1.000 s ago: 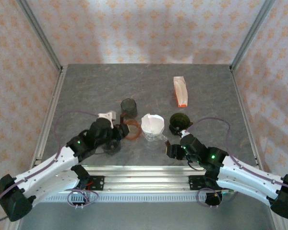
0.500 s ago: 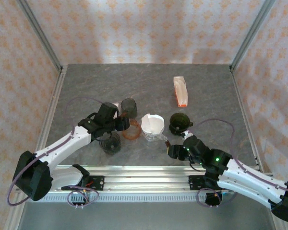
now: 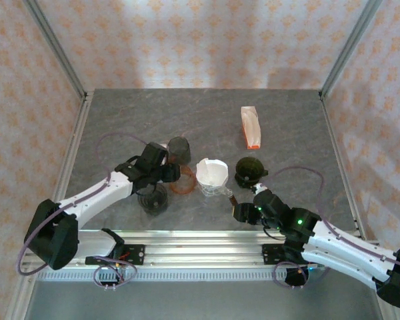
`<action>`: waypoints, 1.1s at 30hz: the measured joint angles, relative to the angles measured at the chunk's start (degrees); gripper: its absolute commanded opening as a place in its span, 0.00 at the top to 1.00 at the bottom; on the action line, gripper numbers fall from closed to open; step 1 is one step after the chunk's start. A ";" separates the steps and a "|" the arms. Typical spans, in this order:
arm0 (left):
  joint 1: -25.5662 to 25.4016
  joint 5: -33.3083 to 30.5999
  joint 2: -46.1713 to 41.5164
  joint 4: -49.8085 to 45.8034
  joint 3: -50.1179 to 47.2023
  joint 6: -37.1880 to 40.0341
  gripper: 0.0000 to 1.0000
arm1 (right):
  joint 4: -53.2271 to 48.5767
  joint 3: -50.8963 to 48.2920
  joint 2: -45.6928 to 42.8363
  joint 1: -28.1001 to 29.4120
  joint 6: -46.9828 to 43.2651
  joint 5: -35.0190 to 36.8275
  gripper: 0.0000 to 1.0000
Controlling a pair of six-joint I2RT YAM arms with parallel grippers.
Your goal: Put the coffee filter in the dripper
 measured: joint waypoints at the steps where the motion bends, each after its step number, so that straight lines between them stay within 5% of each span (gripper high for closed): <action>1: 0.00 -0.04 0.63 0.39 0.00 0.00 0.41 | 0.00 0.00 0.00 0.00 0.00 0.00 0.41; 19: -0.13 -3.06 7.78 2.69 4.46 1.11 0.73 | 0.00 -0.02 0.00 0.00 0.00 0.00 0.41; 33: -0.50 -2.97 5.01 2.71 2.71 0.59 0.85 | 0.02 -0.59 -0.07 0.00 0.04 0.02 0.41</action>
